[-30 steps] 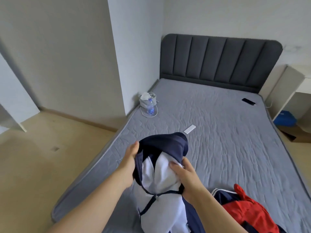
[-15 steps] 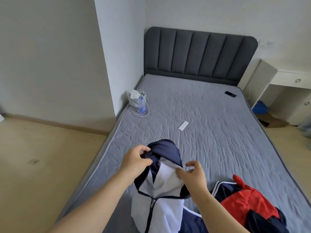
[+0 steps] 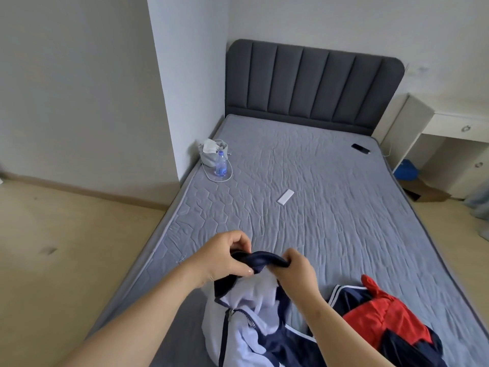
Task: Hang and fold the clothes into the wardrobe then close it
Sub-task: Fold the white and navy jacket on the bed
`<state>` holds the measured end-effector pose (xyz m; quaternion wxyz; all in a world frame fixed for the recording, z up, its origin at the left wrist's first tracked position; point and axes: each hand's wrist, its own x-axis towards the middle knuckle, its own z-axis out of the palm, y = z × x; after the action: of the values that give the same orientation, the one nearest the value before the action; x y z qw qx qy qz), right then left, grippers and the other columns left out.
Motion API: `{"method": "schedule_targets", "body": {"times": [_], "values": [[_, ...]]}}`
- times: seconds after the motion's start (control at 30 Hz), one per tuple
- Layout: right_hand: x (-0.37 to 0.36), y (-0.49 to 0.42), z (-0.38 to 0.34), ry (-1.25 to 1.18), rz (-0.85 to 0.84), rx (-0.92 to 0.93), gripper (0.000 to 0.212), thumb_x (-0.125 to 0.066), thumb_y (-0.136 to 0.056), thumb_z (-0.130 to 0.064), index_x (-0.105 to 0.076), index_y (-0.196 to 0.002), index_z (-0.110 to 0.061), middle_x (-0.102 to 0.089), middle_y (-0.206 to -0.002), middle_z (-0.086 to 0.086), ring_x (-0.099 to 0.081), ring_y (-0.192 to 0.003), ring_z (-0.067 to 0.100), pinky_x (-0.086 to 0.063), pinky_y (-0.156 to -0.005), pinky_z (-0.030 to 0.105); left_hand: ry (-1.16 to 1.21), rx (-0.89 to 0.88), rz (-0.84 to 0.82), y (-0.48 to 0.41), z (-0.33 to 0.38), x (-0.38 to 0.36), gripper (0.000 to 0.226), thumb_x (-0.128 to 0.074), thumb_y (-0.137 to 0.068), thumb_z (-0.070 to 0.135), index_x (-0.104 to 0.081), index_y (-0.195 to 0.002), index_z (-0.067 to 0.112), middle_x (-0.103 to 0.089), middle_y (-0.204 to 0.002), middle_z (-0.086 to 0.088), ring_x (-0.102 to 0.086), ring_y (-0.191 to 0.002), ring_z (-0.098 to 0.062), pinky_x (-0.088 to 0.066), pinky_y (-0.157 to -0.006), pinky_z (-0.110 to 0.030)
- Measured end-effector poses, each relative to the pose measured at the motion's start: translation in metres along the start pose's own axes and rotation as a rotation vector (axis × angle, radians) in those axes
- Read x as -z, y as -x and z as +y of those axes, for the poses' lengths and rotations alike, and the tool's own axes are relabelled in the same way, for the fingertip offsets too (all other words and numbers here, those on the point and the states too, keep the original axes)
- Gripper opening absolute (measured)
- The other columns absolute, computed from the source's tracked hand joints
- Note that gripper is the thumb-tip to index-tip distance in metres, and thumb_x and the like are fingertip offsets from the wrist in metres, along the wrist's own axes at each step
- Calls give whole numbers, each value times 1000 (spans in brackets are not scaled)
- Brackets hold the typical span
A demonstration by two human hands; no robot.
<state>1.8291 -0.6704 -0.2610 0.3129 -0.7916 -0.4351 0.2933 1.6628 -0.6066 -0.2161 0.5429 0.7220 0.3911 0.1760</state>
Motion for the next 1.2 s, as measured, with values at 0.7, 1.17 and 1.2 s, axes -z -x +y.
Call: {"method": "schedule_targets", "body": {"times": [0.7, 1.17, 1.2], "values": [[13, 4, 3, -155, -97, -200, 29, -38, -90, -12, -56, -72, -26, -59, -65, -2, -48, -55, 15, -43, -56, 28, 179, -21, 647, 16, 27, 13, 53, -46, -81, 0, -53, -96, 50, -61, -83, -2, -57, -66, -11, -45, -63, -23], [55, 7, -47, -757, -70, -249, 23, -48, -90, -36, -56, -93, -15, -60, -82, 6, -58, -73, 21, -54, -72, 41, 662, 330, 295, 30, 41, 38, 24, -49, -95, 29, -59, -83, 11, -69, -68, -7, -68, -58, -19, -54, -48, -30], [57, 7, -47, -801, 6, -199, 20, -53, -88, -33, -55, -87, -13, -57, -76, 5, -56, -68, 20, -54, -69, 39, 620, 263, 368, 29, 42, 40, 20, -49, -95, 26, -59, -86, 11, -69, -72, -7, -68, -61, -17, -56, -49, -30]]}}
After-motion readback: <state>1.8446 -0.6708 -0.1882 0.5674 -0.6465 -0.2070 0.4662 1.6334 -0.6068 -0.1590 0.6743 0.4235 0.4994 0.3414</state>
